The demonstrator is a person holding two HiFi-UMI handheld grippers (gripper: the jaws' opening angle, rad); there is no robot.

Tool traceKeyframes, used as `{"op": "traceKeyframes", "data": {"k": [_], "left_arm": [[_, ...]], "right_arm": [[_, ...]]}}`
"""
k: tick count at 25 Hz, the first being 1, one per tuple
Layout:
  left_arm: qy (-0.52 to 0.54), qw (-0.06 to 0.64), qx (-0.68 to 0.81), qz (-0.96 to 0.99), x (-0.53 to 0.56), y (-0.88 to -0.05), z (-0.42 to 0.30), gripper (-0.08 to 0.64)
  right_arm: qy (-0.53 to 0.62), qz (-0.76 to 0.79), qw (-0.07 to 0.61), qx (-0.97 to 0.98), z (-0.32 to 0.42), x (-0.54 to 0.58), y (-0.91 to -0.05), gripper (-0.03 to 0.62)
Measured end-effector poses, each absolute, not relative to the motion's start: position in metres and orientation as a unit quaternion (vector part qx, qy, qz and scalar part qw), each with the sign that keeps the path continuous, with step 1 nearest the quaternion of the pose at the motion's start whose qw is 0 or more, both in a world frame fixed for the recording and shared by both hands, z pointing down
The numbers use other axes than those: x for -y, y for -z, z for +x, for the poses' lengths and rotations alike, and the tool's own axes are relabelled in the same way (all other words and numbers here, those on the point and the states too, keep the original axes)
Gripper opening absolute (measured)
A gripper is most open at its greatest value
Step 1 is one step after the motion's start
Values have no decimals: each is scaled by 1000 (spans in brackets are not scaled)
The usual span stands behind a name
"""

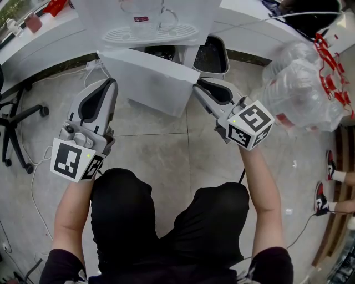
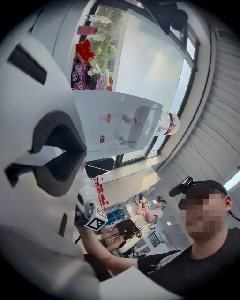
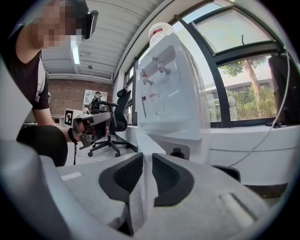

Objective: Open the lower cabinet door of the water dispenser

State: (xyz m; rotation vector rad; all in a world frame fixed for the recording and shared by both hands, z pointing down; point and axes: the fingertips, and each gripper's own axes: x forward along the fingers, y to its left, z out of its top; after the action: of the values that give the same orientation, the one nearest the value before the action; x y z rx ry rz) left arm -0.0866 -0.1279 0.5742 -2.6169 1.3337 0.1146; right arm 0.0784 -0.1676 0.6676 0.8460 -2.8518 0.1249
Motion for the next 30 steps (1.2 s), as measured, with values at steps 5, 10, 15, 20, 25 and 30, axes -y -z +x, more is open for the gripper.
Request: {"op": "traceKeyframes", "data": {"k": [5,10,15,20,25,30], "left_arm": [[-36,105,-454,-884,127,-572,-89,8],[-35,109,-459,-881,125,-570,-92,8],[-26,115,-464,-878,123,-570,-98,8],[-24,114,-471,-875,122,-571,-106,8],[-23,112,-475,-872,121,-572,-112,8],[-25,114,-479,-870,118,-572,-117,8]], "right_arm": [[12,294,129,947,97,170,-665,32],[15,334,106,936,100,202,-658,5],[7,337,92,937,86,220,-659,5],[3,296,104,950,69,196,-667,5],[3,229,122,966,44,165,-670,5],[0,183,117,976,21,139,-665,5]]}}
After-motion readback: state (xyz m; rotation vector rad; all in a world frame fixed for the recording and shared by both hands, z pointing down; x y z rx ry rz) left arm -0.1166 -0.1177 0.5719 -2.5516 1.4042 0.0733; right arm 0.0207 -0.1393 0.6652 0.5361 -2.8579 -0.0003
